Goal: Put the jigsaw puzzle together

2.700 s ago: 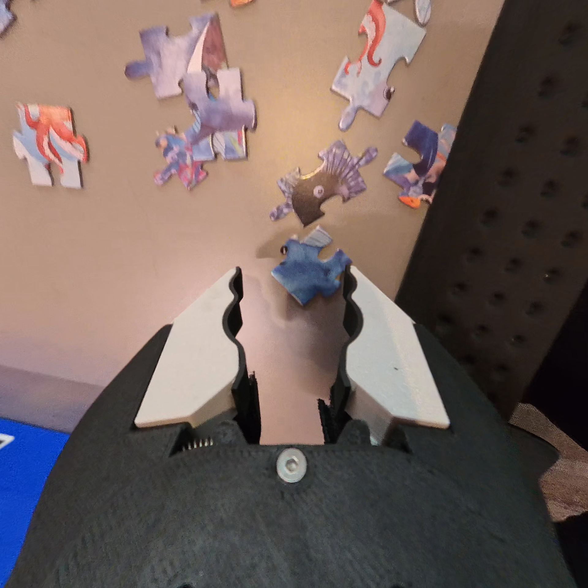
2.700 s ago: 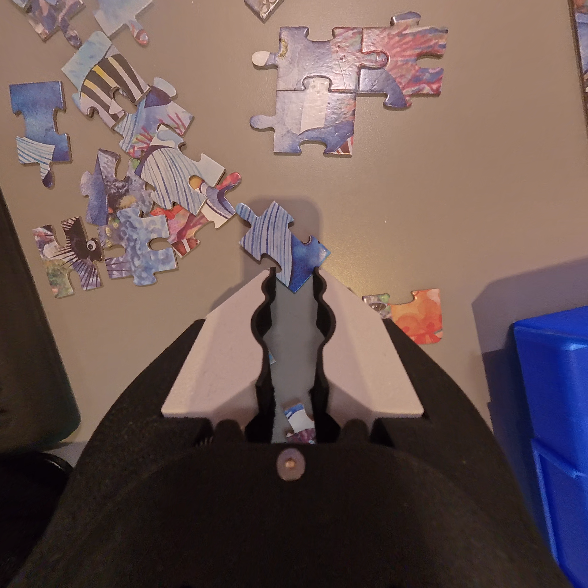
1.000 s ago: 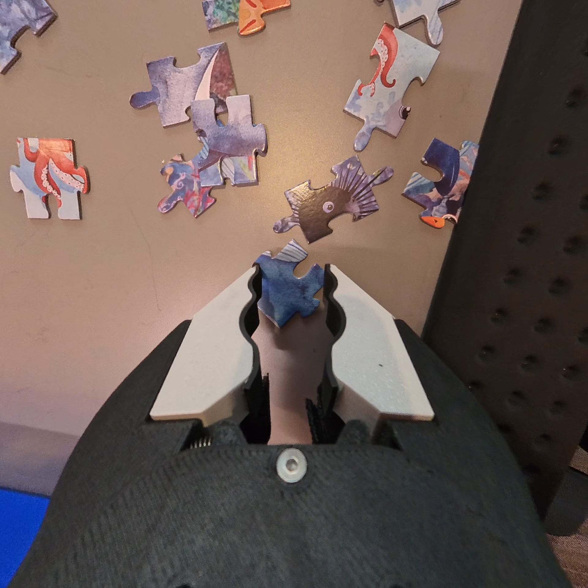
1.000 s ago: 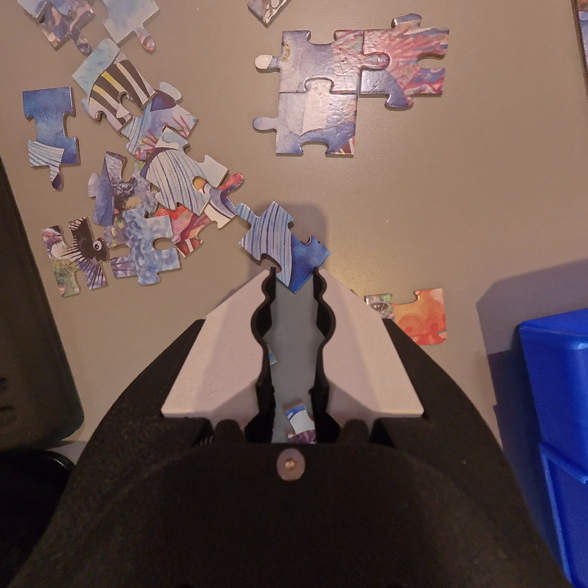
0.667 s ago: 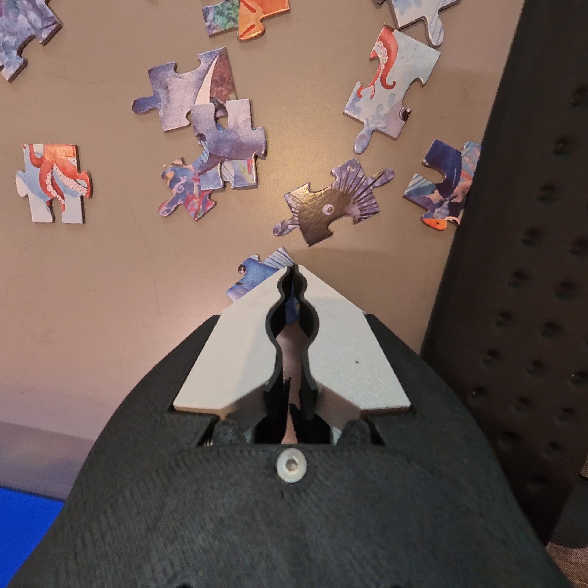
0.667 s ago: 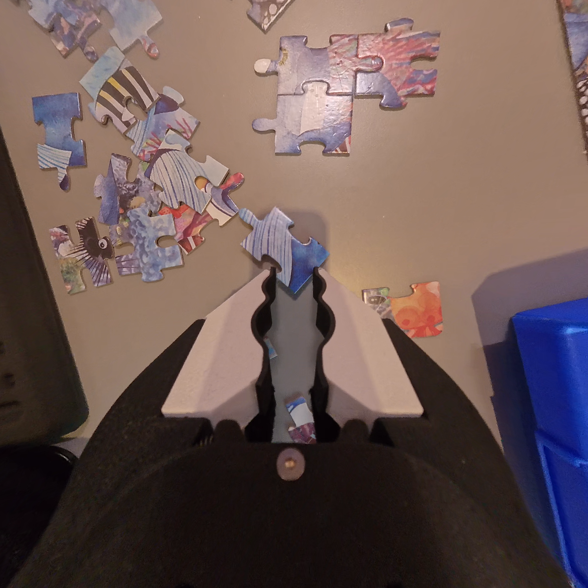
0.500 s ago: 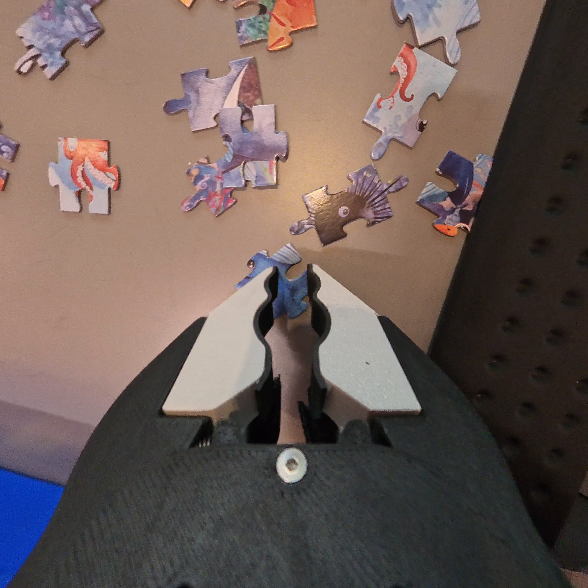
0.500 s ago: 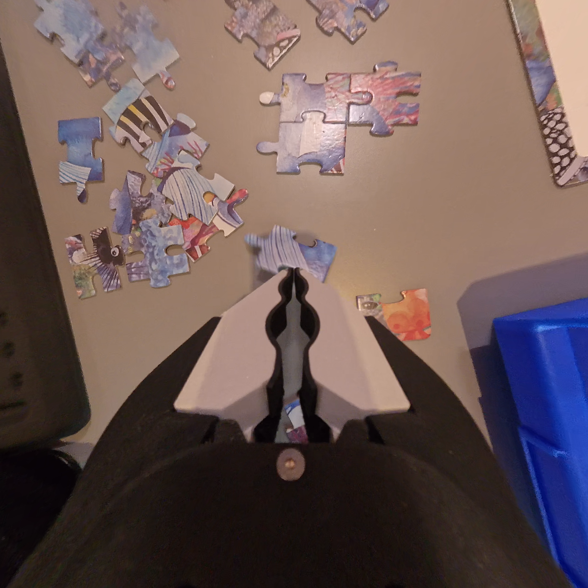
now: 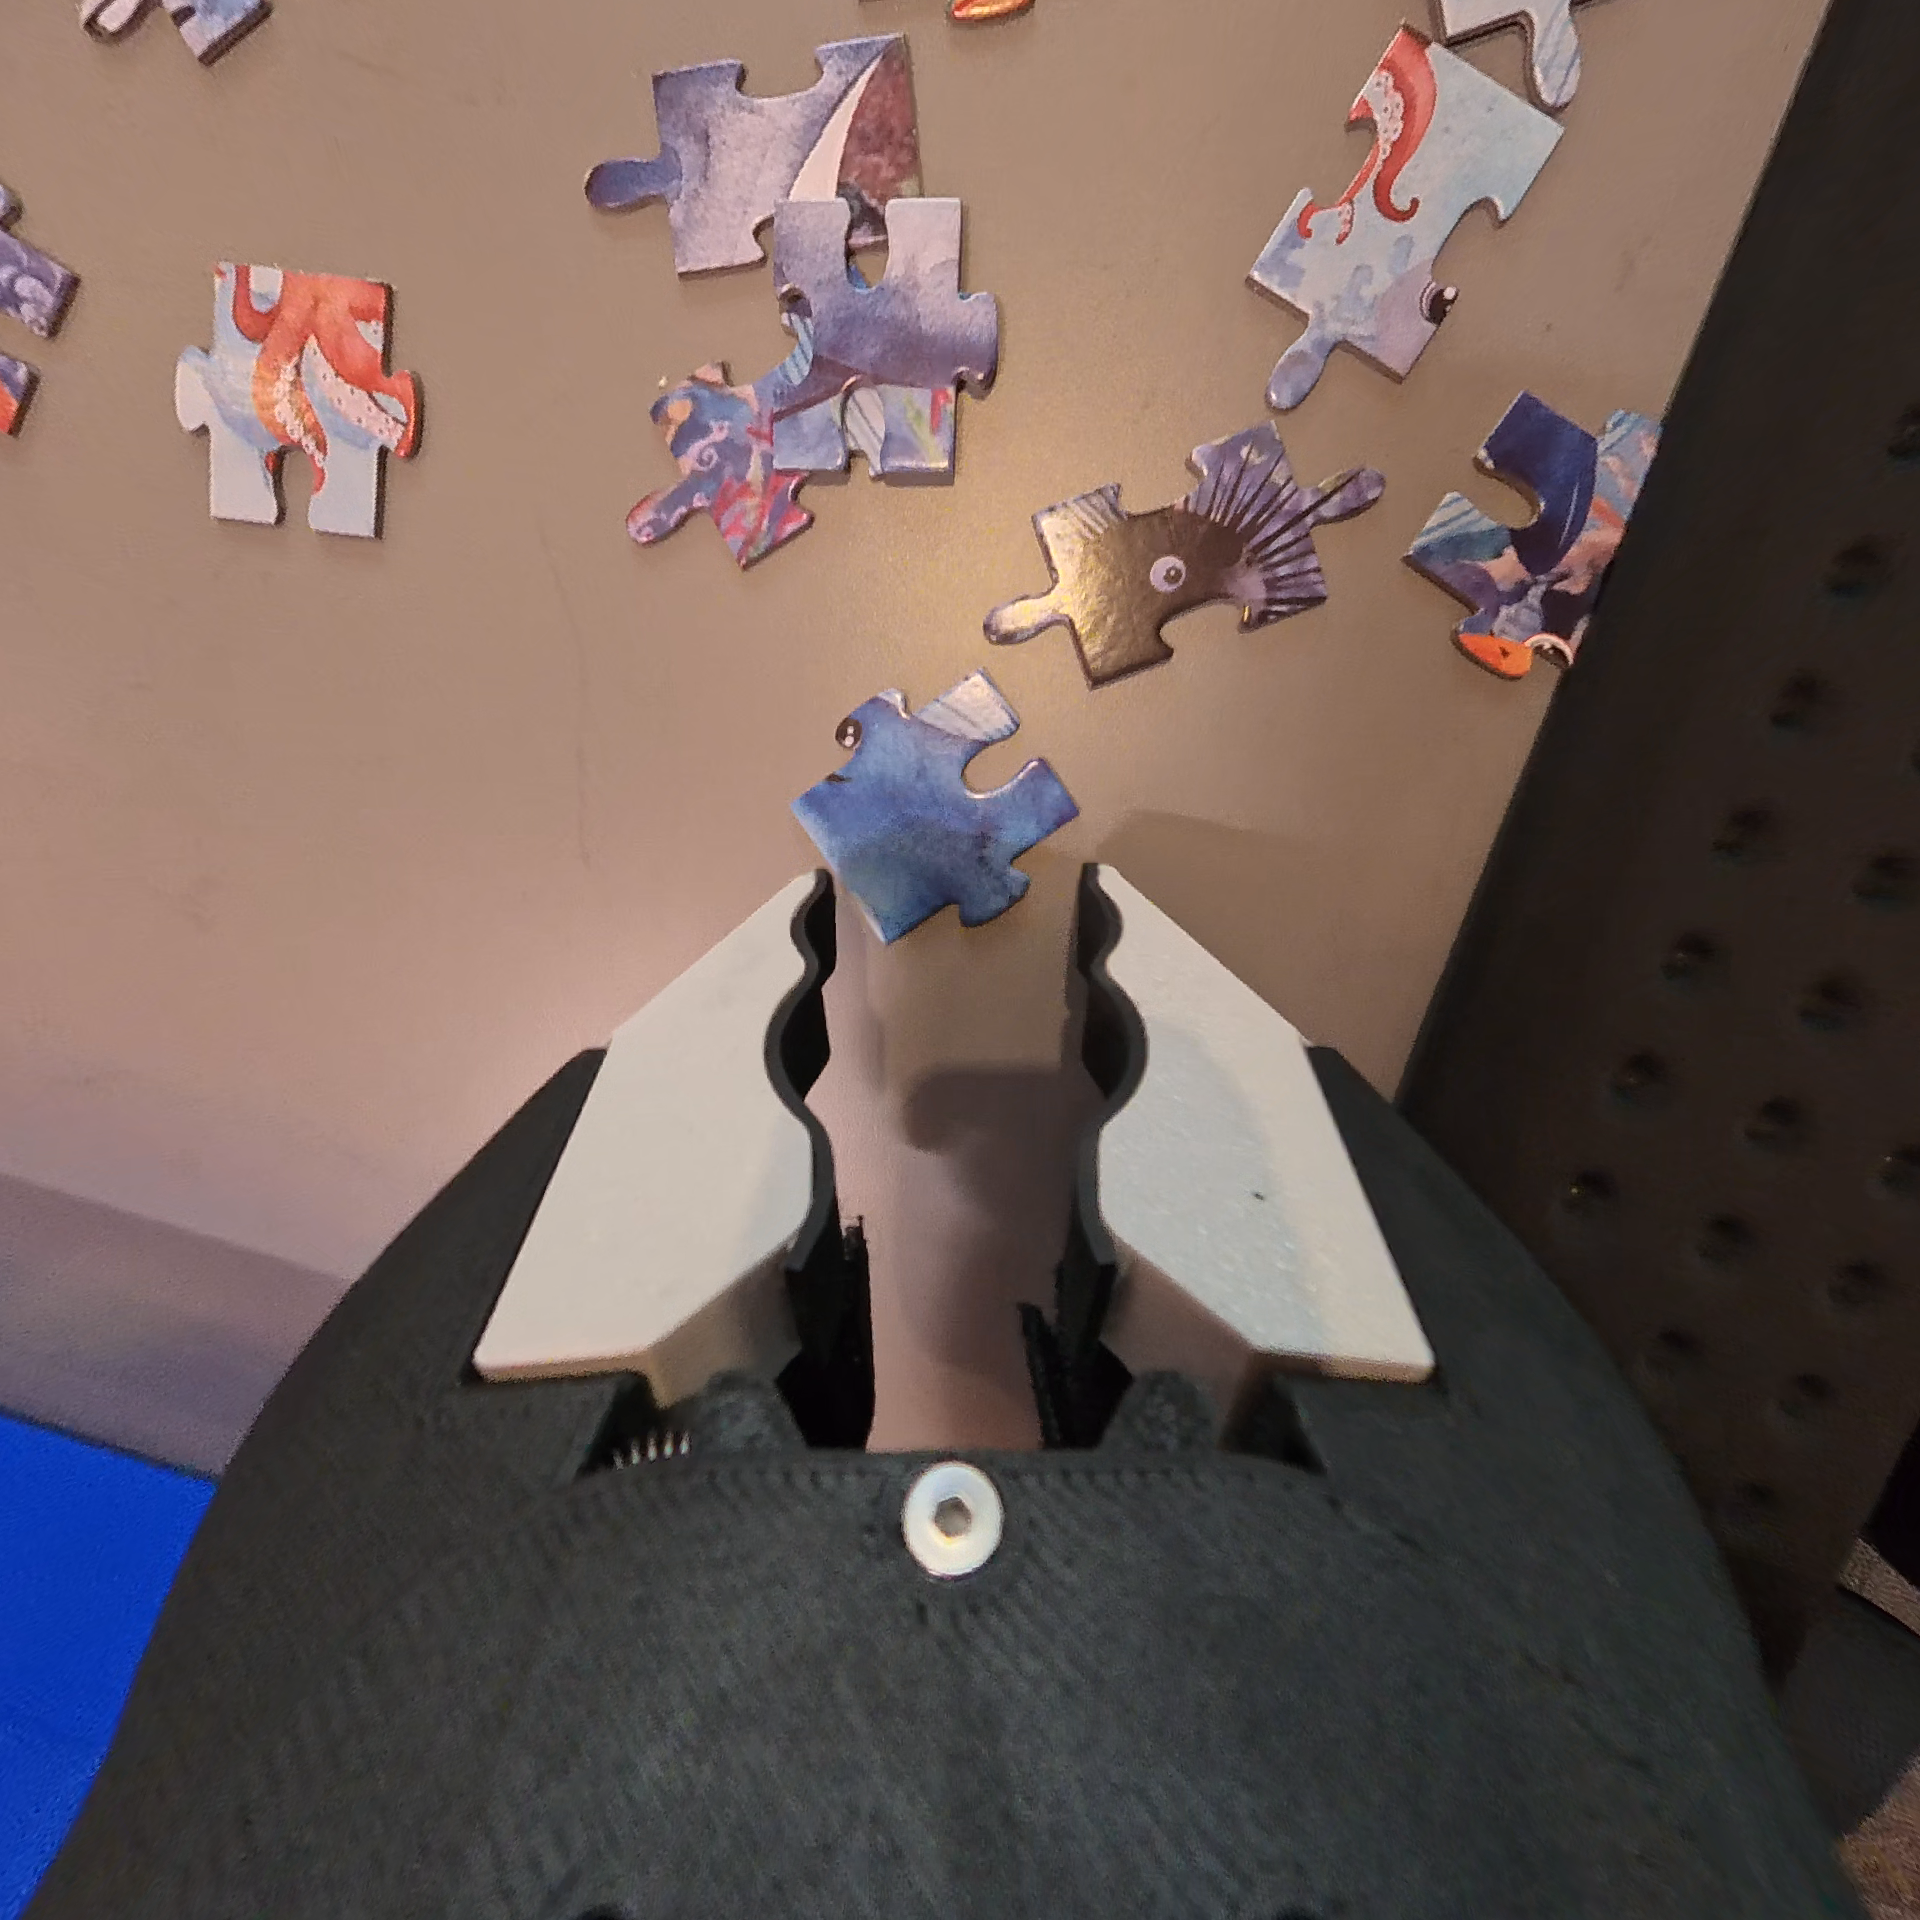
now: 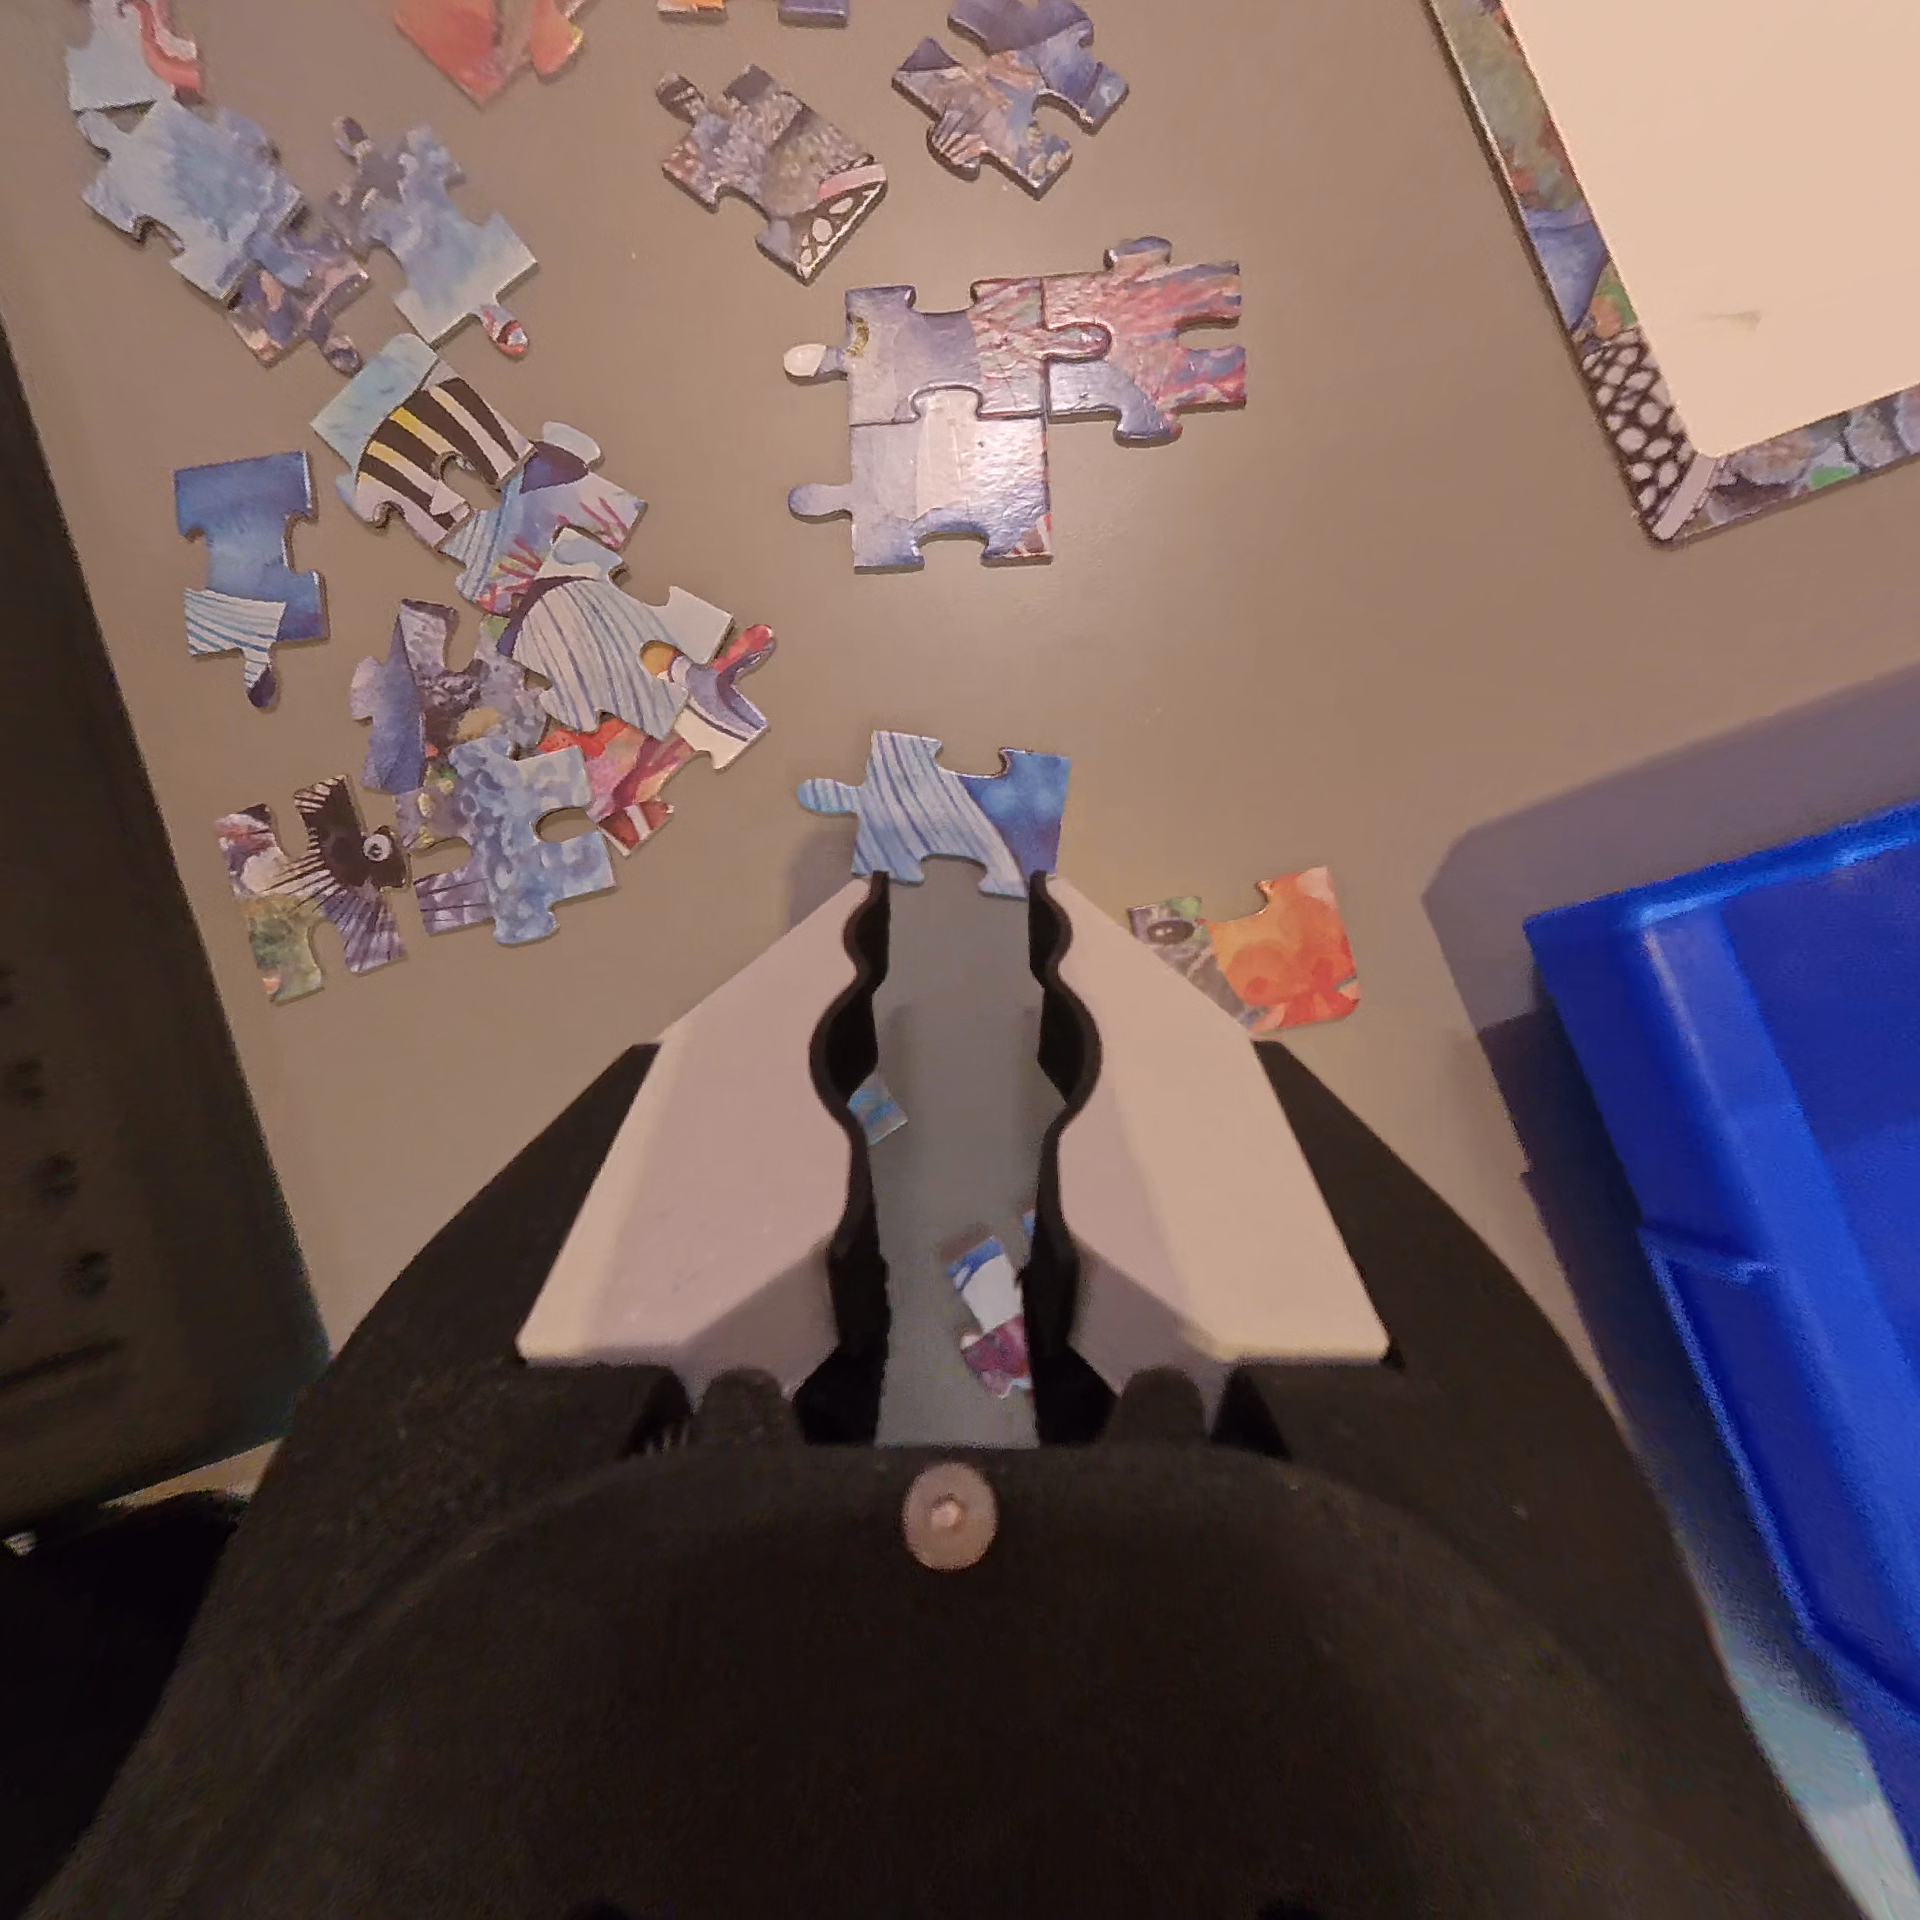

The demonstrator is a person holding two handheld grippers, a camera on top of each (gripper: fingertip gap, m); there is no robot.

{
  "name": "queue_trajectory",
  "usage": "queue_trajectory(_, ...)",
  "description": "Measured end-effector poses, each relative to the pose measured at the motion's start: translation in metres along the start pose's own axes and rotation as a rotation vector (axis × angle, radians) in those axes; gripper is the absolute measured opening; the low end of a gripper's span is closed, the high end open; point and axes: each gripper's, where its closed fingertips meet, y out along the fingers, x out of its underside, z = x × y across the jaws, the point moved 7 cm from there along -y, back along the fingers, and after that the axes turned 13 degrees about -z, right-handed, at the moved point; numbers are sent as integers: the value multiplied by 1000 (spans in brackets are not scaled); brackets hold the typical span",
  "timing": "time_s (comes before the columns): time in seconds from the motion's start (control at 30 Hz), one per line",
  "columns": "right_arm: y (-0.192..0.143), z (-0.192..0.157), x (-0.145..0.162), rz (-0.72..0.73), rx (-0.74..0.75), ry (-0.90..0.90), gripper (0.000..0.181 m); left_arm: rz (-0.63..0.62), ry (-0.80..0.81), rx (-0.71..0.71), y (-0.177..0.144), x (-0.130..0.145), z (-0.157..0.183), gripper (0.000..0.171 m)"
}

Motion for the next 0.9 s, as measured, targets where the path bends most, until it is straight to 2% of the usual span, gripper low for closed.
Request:
queue_trajectory(0.17,-1,-22,5,-11,27,34,39,64,-25,22,-6,9,1,51)
queue_trajectory(0.27,-2,-37,5,-36,66,60,43,52,-35,16,-4,15,-1,53)
queue_trajectory(0.4,-1,-65,-19,34,75,47,42,59,-46,28,0,19,-2,54)
queue_trajectory(0.47,4,-75,-31,6,108,29,43,55,-44,34,3,21,-1,54)
queue_trajectory(0.63,8,-47,-19,-100,211,174,47,91,-33,30,-1,24,1,54)
queue_trajectory(0.73,8,-35,-8,-114,206,199,51,102,-28,37,-3,27,1,55)
queue_trajectory(0.9,19,-17,-13,-124,153,204,50,98,-21,43,1,29,1,56)
